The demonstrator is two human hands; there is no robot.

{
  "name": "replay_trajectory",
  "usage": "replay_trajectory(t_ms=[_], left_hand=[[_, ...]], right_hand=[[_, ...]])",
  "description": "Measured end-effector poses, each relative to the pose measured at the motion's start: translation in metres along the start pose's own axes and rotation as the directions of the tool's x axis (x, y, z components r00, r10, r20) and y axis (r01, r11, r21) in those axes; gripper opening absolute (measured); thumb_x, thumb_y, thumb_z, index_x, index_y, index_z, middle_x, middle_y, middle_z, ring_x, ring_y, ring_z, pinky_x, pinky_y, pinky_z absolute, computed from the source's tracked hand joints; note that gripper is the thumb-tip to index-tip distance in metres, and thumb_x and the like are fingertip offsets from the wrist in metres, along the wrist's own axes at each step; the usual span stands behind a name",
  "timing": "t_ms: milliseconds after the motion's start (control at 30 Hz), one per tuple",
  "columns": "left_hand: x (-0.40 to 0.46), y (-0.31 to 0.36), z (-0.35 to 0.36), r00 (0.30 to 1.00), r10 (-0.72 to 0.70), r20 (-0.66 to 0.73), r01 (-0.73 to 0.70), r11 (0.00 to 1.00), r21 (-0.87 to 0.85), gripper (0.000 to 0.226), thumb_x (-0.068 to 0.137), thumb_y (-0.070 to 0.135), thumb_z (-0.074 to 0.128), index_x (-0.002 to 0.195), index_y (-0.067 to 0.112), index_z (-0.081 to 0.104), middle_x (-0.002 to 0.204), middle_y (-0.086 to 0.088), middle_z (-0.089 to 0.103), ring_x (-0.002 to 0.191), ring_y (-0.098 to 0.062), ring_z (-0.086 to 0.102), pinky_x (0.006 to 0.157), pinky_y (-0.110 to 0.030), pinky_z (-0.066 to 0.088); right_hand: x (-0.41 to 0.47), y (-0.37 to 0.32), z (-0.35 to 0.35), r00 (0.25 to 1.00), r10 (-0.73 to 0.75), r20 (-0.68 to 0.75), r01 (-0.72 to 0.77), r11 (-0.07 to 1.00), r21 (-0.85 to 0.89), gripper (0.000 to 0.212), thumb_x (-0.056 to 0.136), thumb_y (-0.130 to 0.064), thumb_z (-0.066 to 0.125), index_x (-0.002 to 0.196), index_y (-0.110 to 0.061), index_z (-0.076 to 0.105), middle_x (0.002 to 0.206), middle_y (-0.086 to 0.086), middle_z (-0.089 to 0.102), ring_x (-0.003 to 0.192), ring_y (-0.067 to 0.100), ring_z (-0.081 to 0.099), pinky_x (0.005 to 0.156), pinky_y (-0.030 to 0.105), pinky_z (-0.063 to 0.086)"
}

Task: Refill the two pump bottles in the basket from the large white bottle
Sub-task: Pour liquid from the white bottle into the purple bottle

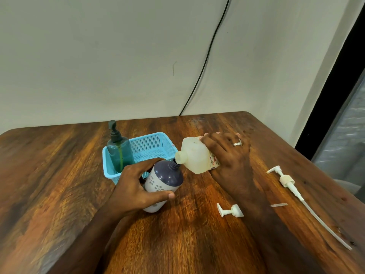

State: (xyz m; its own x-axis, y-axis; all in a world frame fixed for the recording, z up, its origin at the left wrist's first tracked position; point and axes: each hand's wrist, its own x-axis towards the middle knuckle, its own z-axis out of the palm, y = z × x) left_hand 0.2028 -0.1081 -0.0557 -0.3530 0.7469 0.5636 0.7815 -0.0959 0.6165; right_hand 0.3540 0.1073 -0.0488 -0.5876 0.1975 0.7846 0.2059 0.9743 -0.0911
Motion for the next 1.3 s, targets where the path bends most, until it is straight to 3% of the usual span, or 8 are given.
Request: replay_trajectory(t_ms=[1300], left_hand=[[-0.0003,0.0002,-0.0001,1.0,-0.012,0.002,0.012,1.0,-0.013,0.069,0.061,0.055,0.084,0.12,0.022,0.067,0.114,0.024,0.07,0.106,0.001,0.066,0.079,-0.009,0.051]], right_hand=[[-0.0003,-0.0004,0.0001,1.0,0.009,0.003,-0.009,1.0,-0.003,0.084,0.065,-0.032,0.092,0.134,-0.03,0.044,0.135,0.005,0.061,0.126,0.033,0.053,0.109,0.064,0.027]])
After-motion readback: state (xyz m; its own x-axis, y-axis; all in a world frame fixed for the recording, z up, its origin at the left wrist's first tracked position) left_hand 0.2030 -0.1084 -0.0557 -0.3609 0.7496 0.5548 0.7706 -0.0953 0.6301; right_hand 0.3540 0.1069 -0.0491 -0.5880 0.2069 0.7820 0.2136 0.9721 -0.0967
